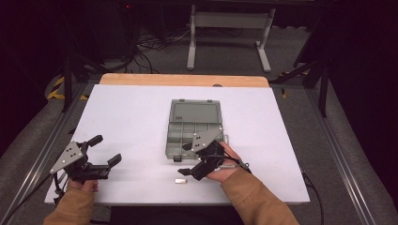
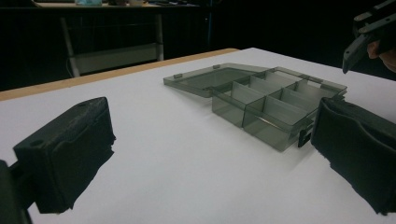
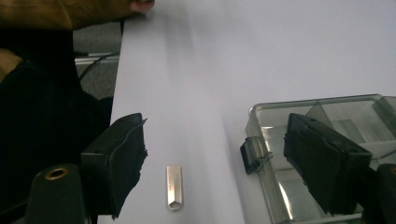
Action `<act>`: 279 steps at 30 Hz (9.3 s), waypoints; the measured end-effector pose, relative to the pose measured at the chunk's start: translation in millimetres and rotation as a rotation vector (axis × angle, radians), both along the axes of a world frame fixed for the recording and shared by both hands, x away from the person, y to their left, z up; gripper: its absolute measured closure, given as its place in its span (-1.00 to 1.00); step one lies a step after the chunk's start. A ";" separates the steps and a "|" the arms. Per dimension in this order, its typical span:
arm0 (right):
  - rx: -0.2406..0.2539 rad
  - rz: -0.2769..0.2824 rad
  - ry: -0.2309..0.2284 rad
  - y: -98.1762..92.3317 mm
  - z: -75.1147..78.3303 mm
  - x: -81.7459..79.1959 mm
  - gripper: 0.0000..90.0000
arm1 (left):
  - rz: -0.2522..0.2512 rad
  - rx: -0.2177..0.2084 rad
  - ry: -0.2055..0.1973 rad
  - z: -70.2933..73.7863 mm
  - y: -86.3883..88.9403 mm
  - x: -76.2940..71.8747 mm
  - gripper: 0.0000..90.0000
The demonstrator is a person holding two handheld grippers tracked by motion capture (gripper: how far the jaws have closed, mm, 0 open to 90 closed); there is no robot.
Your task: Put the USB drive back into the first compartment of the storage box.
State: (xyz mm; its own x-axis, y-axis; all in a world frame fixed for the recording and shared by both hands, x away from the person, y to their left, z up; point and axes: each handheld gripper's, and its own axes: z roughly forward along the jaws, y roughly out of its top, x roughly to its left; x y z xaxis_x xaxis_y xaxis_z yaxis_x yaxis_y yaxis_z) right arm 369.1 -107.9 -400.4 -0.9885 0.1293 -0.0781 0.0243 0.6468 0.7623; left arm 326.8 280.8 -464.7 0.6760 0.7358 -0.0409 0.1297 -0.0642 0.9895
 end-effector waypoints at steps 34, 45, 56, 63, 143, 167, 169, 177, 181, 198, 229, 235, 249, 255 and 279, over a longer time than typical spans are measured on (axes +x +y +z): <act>-0.375 0.040 0.151 31.3 -19.4 7.2 -0.47 | -0.008 0.001 0.008 -0.8 -0.9 1.4 -0.99; -0.420 0.025 0.160 40.7 -31.0 4.9 -0.33 | -0.008 0.002 0.007 -0.5 -0.4 1.0 -0.99; -0.457 0.043 0.152 47.1 -42.7 2.4 -0.05 | -0.006 0.002 0.006 -0.3 0.0 0.8 -0.99; -0.488 0.055 0.136 49.6 -47.7 -2.4 0.22 | -0.006 0.002 0.004 -0.3 -0.3 0.6 -0.99; -0.209 -0.050 -0.003 22.6 19.7 28.5 0.76 | -0.010 0.002 0.009 -0.5 0.0 0.9 -0.99; -0.115 -0.207 -0.014 23.2 25.7 65.8 0.75 | -0.013 0.002 0.011 -0.6 0.2 1.3 -0.99; -0.114 -0.224 -0.006 23.8 25.5 69.0 0.76 | -0.012 0.001 0.013 -0.7 -0.2 1.3 -0.99; -0.109 -0.262 0.006 25.0 24.2 81.3 0.75 | -0.009 -0.002 0.012 -0.9 -0.1 1.6 -0.99; -0.103 -0.273 0.011 26.1 23.2 86.7 0.75 | -0.014 0.003 0.012 -0.9 -1.9 2.0 -0.99; -0.119 -0.304 0.024 37.5 8.5 106.7 0.75 | -0.012 -0.004 0.011 -1.0 -0.1 2.0 -0.99; -0.179 -0.324 0.052 51.9 -20.6 125.4 0.75 | -0.016 -0.001 0.010 -0.4 0.5 1.7 -0.99; -0.188 -0.322 0.059 52.2 -22.6 126.6 0.75 | -0.016 -0.003 0.010 -0.7 0.0 1.9 -0.99; -0.212 -0.314 0.061 55.6 -27.2 126.8 0.75 | -0.015 -0.004 0.011 -0.8 0.0 2.2 -0.99; -0.218 -0.314 0.073 56.8 -28.5 126.4 0.75 | -0.015 -0.005 0.011 -0.8 0.1 2.1 -0.99; -0.178 -0.300 0.054 51.1 -18.3 121.6 0.40 | -0.016 -0.001 0.013 -0.3 -0.1 2.2 -0.99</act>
State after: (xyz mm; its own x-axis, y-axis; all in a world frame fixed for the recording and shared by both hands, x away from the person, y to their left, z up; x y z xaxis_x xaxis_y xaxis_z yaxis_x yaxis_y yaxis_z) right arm 490.8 -56.8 -418.8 -0.9117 0.4040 -0.0744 0.2708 0.7273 0.6306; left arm 329.0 280.7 -465.0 0.6873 0.7247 -0.0501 0.1413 -0.0658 0.9878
